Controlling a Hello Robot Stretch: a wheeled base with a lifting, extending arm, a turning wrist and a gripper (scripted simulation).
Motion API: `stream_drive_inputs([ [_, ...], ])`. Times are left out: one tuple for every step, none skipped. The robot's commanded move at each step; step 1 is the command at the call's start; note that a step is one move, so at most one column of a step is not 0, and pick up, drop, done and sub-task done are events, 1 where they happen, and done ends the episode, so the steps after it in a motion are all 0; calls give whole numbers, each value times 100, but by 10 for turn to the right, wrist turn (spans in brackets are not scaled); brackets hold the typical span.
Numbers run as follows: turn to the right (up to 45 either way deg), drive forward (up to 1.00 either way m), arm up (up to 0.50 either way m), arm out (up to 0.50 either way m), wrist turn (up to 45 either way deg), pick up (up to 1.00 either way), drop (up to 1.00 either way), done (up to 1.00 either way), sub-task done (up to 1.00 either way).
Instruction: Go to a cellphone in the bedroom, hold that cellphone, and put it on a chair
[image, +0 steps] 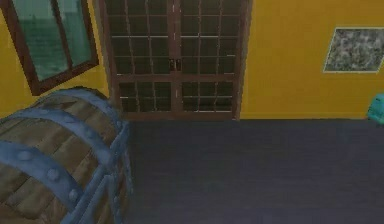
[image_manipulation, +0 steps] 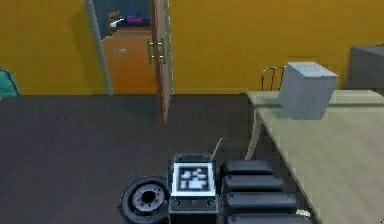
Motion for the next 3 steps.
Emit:
stream_drive_inputs([
  [-450,0,0,0,0,0,0,0,0],
  [-450,0,0,0,0,0,0,0,0],
  [-450,0,0,0,0,0,0,0,0],
])
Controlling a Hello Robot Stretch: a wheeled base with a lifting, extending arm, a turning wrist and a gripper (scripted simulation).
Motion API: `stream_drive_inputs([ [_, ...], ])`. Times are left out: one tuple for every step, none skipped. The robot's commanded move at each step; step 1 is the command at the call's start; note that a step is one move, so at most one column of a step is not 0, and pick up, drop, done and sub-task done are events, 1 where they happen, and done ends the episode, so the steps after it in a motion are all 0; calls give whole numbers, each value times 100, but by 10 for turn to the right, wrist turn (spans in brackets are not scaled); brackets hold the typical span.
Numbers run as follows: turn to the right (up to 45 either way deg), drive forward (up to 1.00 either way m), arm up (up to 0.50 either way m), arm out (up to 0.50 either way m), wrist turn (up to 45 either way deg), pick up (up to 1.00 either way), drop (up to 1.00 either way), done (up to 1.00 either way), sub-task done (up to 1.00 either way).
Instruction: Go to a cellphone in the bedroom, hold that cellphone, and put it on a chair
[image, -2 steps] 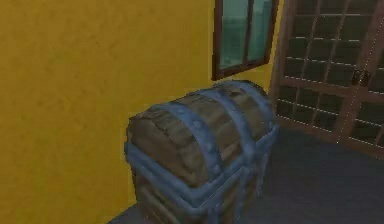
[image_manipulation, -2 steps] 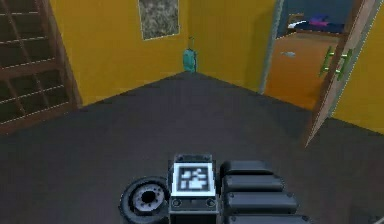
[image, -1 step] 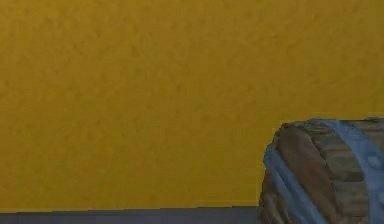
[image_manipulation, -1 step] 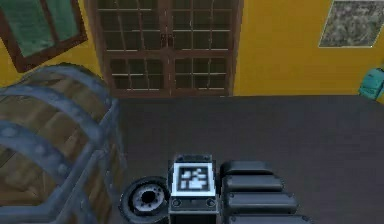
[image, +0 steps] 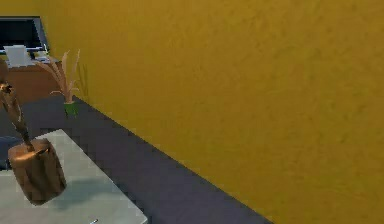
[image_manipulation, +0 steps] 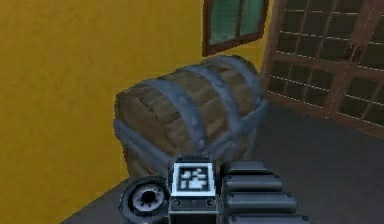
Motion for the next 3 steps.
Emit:
stream_drive_inputs([
  [-180,0,0,0,0,0,0,0,0],
  [450,0,0,0,0,0,0,0,0],
  [450,0,0,0,0,0,0,0,0],
])
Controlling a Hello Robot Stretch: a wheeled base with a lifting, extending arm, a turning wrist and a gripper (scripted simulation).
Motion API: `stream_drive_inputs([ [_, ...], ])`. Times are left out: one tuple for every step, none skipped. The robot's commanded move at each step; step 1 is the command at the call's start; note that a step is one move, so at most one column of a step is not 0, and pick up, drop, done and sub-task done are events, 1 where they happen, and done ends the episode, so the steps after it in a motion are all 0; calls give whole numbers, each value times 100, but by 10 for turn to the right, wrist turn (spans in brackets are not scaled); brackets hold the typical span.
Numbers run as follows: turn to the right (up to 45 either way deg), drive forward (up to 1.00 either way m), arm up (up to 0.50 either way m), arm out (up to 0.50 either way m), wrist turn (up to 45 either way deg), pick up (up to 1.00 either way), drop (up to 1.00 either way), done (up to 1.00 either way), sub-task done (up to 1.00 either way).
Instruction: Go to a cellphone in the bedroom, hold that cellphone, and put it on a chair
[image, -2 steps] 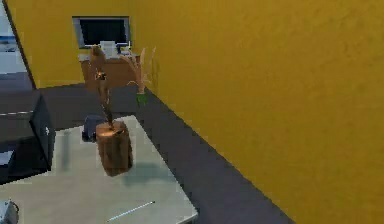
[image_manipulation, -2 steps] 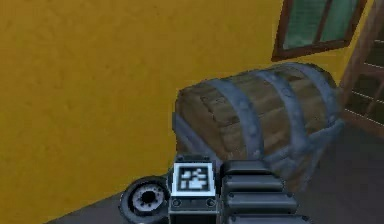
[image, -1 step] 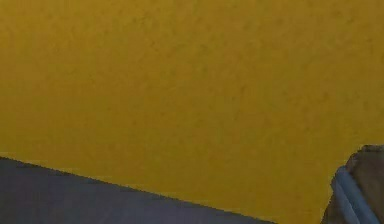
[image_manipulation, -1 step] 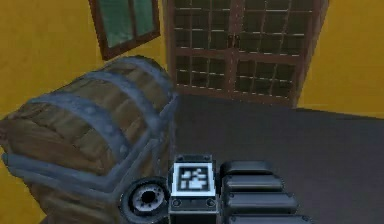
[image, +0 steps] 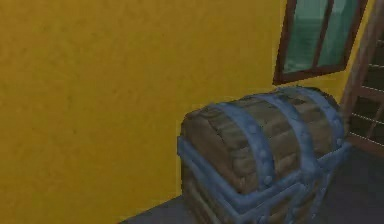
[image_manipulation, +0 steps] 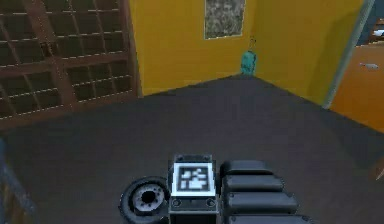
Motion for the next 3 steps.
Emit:
stream_drive_inputs([
  [450,0,0,0,0,0,0,0,0],
  [300,0,0,0,0,0,0,0,0],
  [-450,0,0,0,0,0,0,0,0],
])
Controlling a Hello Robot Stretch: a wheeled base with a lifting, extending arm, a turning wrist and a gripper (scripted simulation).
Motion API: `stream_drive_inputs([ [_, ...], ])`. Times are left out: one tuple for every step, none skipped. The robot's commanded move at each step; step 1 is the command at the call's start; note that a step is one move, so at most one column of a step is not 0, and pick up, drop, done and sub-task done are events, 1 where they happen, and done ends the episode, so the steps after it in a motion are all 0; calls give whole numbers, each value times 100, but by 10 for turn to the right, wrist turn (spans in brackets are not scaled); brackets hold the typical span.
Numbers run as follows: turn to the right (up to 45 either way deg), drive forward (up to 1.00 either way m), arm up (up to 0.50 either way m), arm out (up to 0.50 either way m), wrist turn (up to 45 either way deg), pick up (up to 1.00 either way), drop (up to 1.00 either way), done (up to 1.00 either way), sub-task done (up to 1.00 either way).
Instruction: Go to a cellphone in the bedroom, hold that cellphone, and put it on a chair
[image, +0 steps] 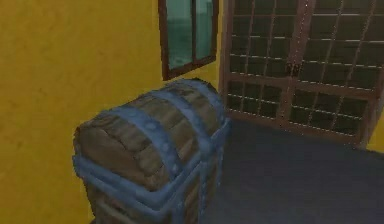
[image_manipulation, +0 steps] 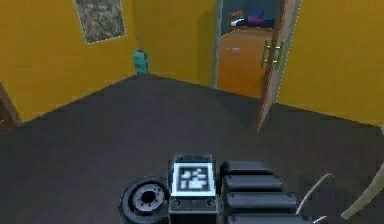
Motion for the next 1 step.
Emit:
stream_drive_inputs([
  [-450,0,0,0,0,0,0,0,0],
])
